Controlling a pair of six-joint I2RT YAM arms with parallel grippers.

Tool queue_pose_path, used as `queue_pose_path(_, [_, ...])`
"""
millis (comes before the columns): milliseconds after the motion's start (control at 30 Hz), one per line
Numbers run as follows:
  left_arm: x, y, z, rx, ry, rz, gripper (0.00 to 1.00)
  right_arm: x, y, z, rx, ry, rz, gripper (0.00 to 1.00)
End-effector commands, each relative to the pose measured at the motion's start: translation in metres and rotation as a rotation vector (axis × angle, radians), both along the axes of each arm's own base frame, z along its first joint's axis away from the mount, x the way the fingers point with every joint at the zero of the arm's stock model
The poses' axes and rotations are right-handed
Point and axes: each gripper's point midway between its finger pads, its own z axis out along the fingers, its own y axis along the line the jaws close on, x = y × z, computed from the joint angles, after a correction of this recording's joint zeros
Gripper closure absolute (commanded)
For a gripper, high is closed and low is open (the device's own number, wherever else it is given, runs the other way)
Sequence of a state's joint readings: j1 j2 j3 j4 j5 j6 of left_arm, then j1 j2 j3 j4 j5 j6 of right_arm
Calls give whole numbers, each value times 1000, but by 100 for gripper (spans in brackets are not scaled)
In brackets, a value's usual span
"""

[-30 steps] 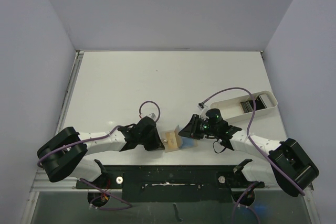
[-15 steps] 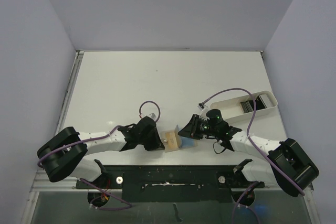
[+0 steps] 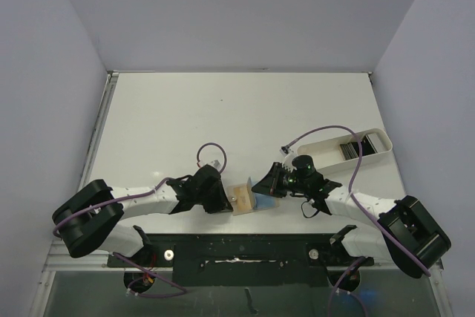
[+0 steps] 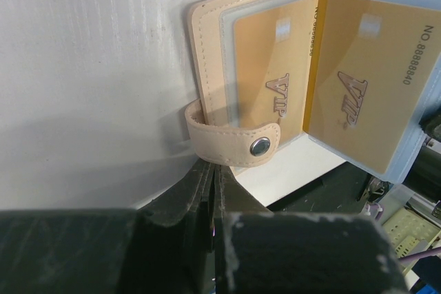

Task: Put the credit cards into the card holder
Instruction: Turn over the card slot in the card holder.

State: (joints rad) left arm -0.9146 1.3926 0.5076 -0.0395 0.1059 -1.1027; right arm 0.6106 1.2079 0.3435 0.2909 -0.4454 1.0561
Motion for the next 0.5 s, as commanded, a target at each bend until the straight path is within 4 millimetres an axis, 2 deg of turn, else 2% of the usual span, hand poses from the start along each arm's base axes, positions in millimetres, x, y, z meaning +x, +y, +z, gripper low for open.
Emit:
queue_pose_path(0, [4,0,-3,14,-23,-4,100,2,6,11,47,-45,12,95])
queue_pose_path(67, [4,0,-3,14,-23,-3,100,0,8,11,65,-44,20,100])
queue_pose_path(233, [6,-2,-1,11,-29,-4,100,1,10,12,84,-42,12,100])
queue_pose_path(467, [6,-1,-1,21,-30,-5,100,3,-9,-17,-108,27,-37,91])
